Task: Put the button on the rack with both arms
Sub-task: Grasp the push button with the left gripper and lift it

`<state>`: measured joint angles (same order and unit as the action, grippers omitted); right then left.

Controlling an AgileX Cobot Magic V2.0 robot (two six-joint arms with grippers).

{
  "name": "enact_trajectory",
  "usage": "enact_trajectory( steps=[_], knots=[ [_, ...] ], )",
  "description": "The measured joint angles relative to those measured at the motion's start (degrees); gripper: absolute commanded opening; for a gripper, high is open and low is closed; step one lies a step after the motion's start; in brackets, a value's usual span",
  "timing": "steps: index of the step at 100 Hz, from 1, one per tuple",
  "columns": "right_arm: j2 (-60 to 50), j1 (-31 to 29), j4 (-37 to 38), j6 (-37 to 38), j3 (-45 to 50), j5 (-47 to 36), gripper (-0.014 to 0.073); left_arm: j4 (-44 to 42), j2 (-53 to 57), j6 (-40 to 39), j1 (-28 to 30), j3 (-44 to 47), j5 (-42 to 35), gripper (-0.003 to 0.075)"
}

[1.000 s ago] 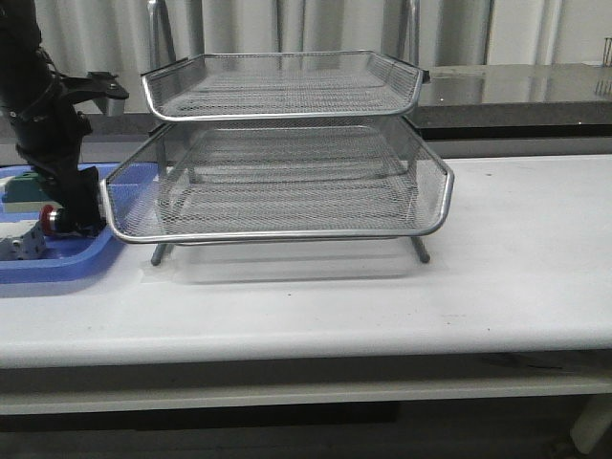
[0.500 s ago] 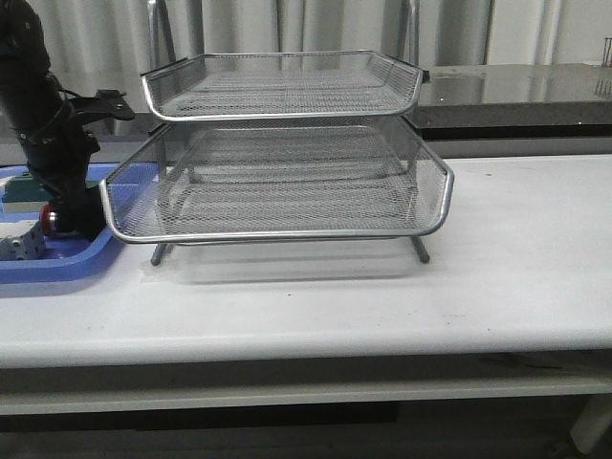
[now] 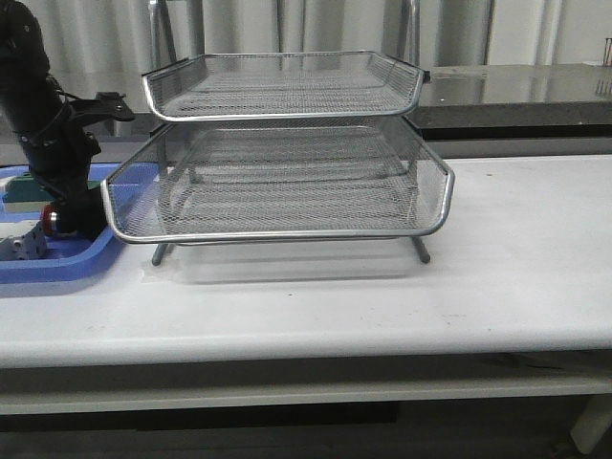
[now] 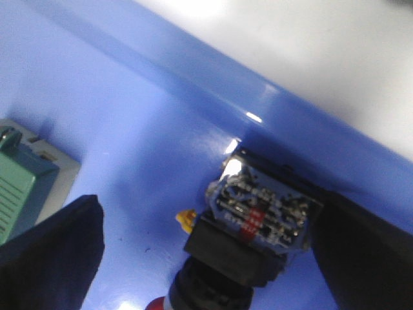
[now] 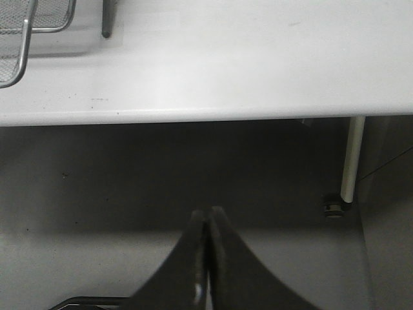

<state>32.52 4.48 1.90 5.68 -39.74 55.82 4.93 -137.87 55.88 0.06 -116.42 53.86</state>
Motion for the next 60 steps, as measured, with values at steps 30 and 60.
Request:
enact_trajectory(
  steps=[30, 60],
  knots=[
    [0.00, 0.00, 0.00, 0.00, 0.00, 0.00, -0.0071, 0.70, -0.11, 0.08, -0.14, 0.00, 2.50, 0.0152],
    [0.00, 0.00, 0.00, 0.00, 0.00, 0.00, -0.0071, 0.70, -0.81, 0.23, -0.14, -2.13, 4.19, -0.0020]
  ],
)
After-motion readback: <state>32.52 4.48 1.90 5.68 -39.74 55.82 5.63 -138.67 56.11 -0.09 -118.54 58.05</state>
